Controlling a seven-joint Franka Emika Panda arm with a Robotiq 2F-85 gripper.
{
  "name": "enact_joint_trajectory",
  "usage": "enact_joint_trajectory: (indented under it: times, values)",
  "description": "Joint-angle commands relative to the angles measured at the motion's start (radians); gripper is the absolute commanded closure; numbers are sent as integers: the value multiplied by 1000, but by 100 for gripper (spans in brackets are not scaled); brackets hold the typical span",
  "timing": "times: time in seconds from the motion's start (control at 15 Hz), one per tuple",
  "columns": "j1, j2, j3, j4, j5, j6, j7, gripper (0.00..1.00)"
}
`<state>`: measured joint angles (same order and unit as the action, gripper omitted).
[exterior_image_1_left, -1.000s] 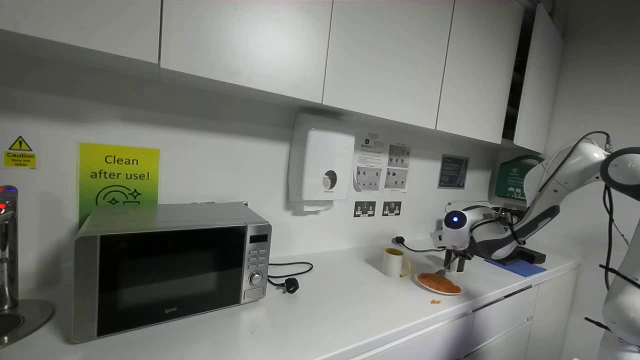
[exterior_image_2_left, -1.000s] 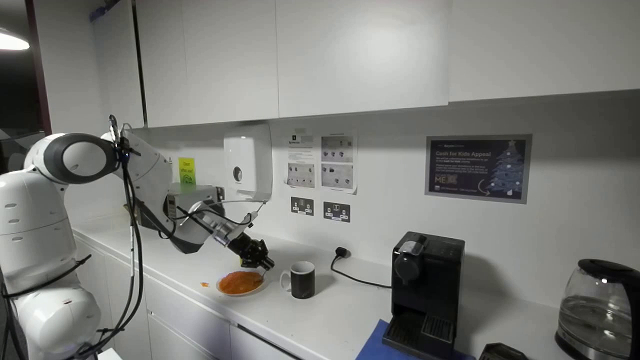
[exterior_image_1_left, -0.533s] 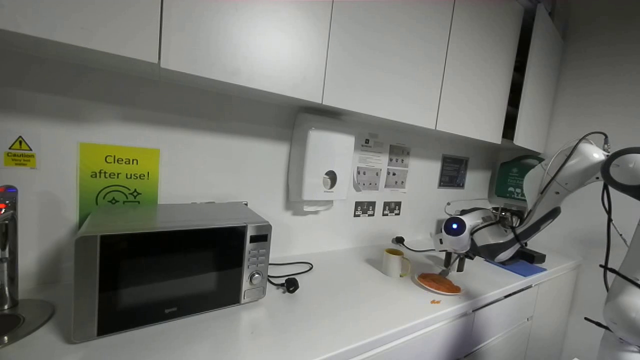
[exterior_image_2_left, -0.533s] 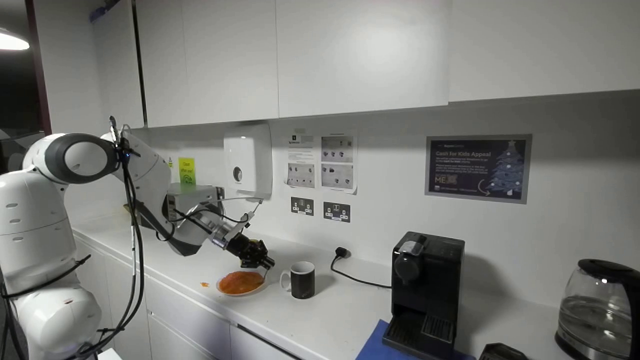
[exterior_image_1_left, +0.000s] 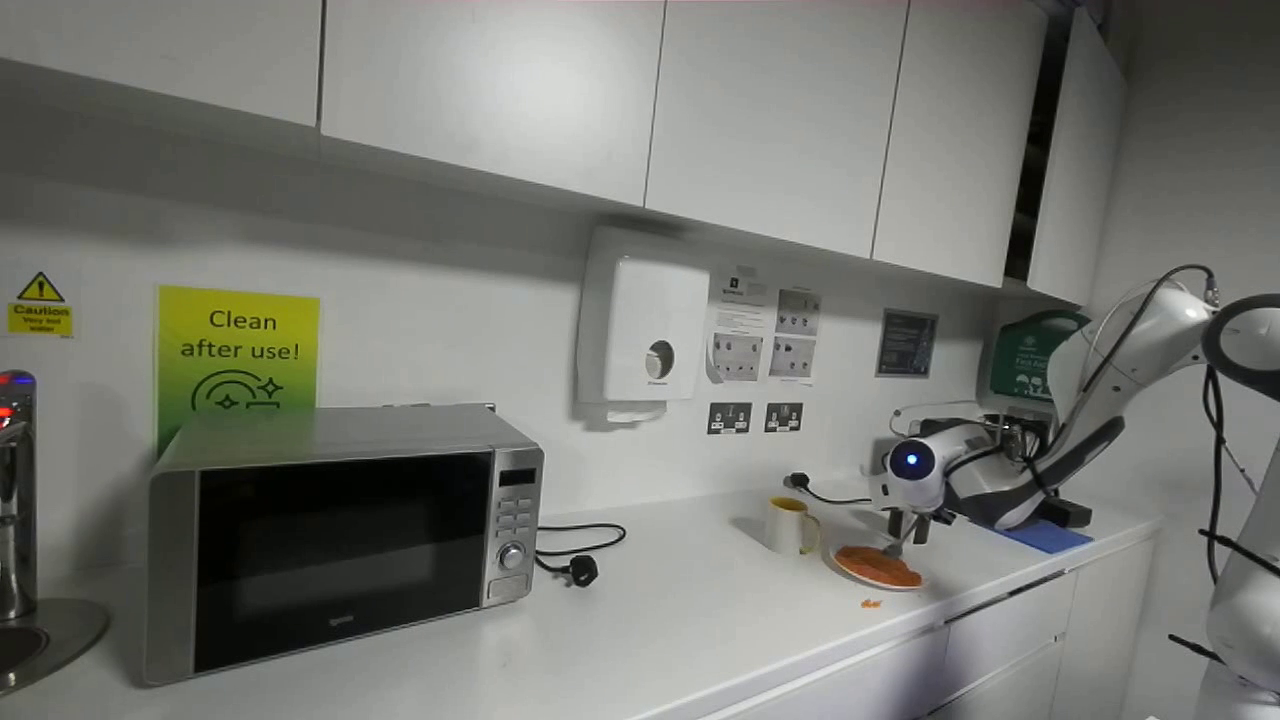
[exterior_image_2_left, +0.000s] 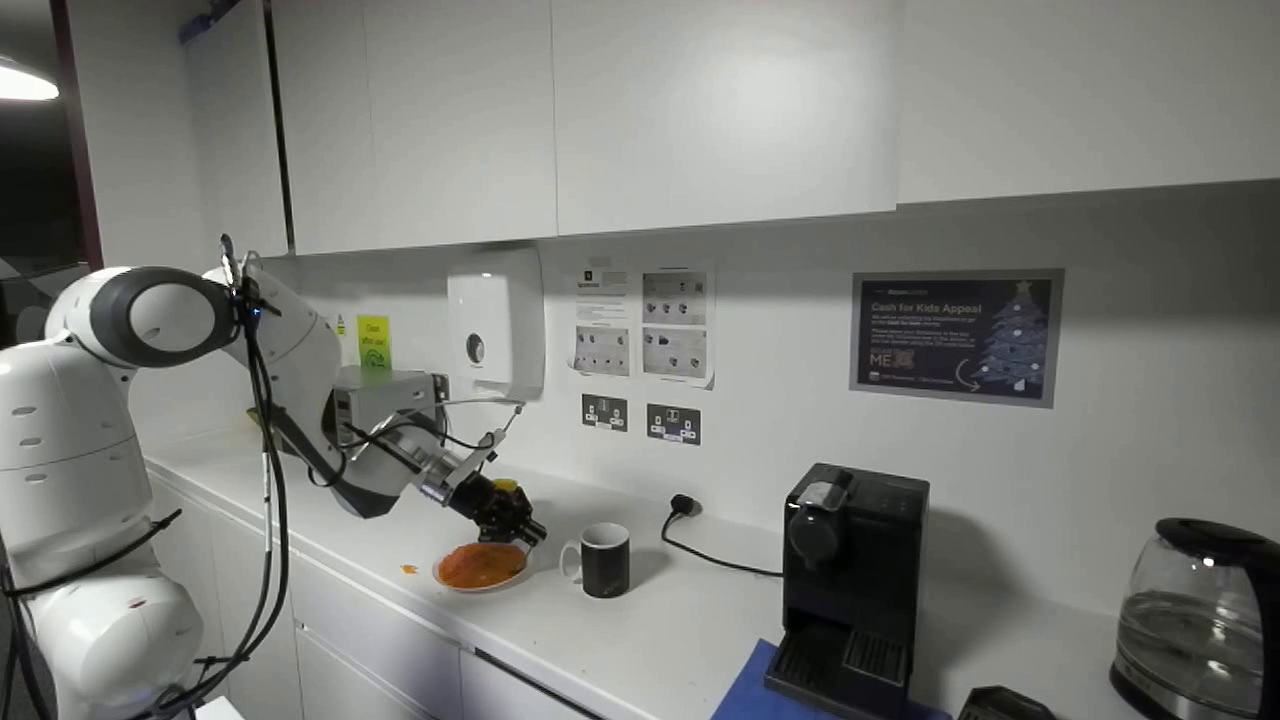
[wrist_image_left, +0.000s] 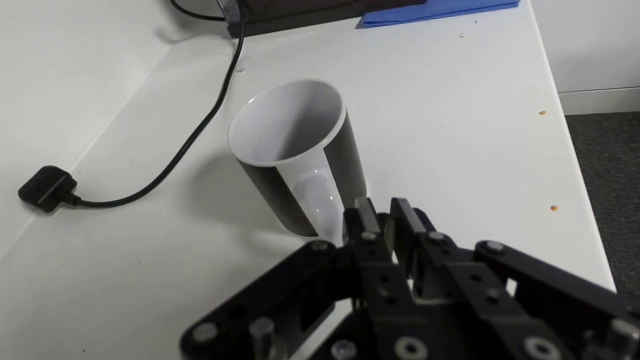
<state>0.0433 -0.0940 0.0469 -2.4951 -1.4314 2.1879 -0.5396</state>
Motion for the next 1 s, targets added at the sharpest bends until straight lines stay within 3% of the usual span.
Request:
enact_joint_trajectory:
  times: [0.0, 0.93]
  values:
    - [15, -37, 6, -46, -14, -19, 15, 97]
    - [48, -72, 11, -62, 36, 45, -4, 97]
